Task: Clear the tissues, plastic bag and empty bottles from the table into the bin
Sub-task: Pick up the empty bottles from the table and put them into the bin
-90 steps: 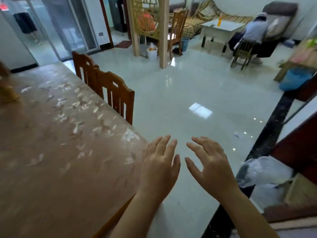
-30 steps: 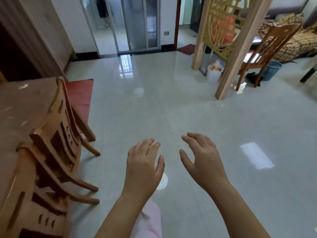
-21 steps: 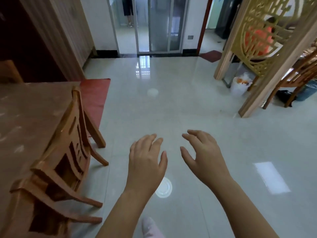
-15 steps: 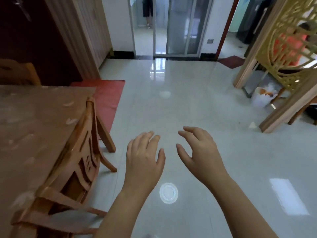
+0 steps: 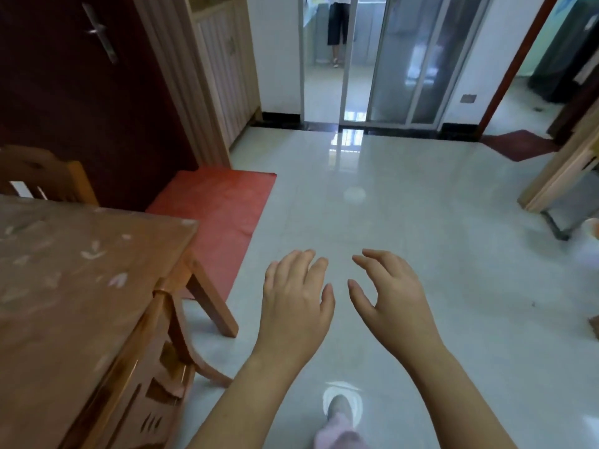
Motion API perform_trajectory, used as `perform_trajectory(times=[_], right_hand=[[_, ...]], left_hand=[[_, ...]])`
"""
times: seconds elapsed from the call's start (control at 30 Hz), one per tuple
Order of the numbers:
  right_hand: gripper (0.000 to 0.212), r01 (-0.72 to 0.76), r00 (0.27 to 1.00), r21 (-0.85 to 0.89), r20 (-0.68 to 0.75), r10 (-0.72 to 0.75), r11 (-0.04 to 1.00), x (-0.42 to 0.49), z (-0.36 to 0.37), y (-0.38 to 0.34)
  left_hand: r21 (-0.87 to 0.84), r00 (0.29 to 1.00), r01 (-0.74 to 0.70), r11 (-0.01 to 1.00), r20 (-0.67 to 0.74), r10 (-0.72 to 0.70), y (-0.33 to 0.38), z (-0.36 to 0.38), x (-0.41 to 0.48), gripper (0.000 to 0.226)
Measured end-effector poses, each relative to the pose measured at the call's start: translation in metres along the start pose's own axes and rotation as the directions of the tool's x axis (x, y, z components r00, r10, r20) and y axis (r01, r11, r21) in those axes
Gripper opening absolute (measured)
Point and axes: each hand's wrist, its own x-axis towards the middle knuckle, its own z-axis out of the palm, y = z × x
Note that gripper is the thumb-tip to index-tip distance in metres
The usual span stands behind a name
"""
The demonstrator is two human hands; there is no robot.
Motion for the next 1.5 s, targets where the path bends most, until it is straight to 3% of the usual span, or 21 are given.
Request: perform_trajectory(times=[0.2, 0.4, 0.83, 1.2, 1.43, 1.5], right_hand=[[0.04, -0.002, 1.0, -0.018, 0.017, 0.002, 1.0, 0.125, 0.026, 0.062], [0.042, 0.026, 0.995, 0.024, 0.096, -0.028, 0.999, 0.223, 0.087, 0.077], [0.039, 0.233, 0.951, 0.122, 0.177, -0.252, 0.965, 0.48, 0.262, 0.017], [0.041, 0.305, 0.896, 0.242, 0.257, -0.363, 0.921, 0.642, 0.393, 0.01], [0.042, 0.434, 0.794, 0.355, 0.283, -0.538, 0.828, 0.757, 0.459, -0.02], [0.042, 0.486, 0.741, 0.385, 0.294, -0.604, 0.784, 0.785, 0.481, -0.036]], left_hand=[[-0.009, 0.995, 0.047, 0.999, -0.084, -0.048, -0.021, 0.04, 0.125, 0.036], [0.026, 0.983, 0.164, 0.986, -0.093, -0.161, -0.089, 0.082, 0.19, 0.036], [0.063, 0.918, 0.355, 0.933, -0.215, -0.334, -0.303, 0.105, 0.382, 0.038], [0.102, 0.861, 0.478, 0.873, -0.254, -0.441, -0.438, 0.143, 0.509, 0.039], [0.119, 0.793, 0.573, 0.811, -0.329, -0.512, -0.509, 0.148, 0.597, 0.039], [0.12, 0.745, 0.634, 0.764, -0.359, -0.562, -0.532, 0.143, 0.609, 0.04]])
